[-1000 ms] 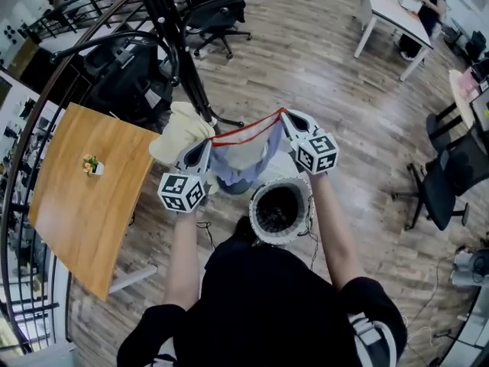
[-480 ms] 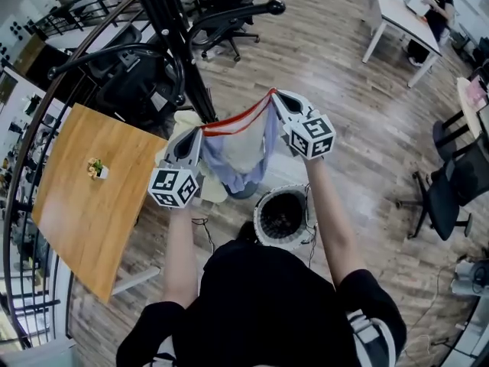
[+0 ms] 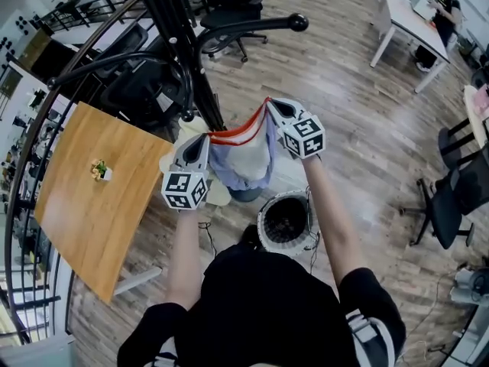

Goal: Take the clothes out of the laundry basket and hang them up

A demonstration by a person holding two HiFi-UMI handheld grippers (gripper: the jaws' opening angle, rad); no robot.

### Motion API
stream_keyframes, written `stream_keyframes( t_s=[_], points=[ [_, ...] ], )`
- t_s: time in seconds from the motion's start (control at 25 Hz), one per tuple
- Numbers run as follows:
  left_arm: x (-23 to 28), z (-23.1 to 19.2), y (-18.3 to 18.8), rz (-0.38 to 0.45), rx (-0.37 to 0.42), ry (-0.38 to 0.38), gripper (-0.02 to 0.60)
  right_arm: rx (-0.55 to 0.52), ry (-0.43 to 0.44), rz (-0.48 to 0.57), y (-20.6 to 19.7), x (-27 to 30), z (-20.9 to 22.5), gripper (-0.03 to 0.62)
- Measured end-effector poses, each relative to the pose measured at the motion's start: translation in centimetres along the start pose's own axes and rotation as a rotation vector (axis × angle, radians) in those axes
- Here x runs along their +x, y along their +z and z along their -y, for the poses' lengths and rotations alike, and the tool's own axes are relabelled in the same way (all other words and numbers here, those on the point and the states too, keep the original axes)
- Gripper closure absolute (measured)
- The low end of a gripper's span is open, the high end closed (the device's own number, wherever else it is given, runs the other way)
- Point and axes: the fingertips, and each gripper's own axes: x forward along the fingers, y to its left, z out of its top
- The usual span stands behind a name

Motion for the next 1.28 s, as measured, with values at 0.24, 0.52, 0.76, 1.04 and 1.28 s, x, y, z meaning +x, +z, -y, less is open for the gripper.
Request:
stream_keyframes(
  t_s=[0.24,0.52,0.76,1.04,1.28],
  points=[
    [1.4,0.1,-3.4,-0.096,0.048,0.003,0.558,0.059,0.01,-0.079,-5.2,1.6,-0.1,0.585],
    [2.4,1.1,-7.0,-0.214,0.129,-0.028,0.558,0.085,0.054,-0.189,-11.1,3.4,-2.3,0.585],
    [2.1,1.3,-8.8,-0.253,0.114,-0.057,0.558,0.126,0.085,-0.237,-14.4,3.6,-4.4,0.585],
    [1.6,2.5,-11.6,-0.308,0.09,-0.108,0.558,0.171,0.126,-0.315,-18.1,3.0,-6.2,0.585],
    [1.1,4.4,-15.7,-0.392,0.064,-0.164,0.558,0.203,0.119,-0.372,-21.1,1.8,-6.9,0.585]
  ],
)
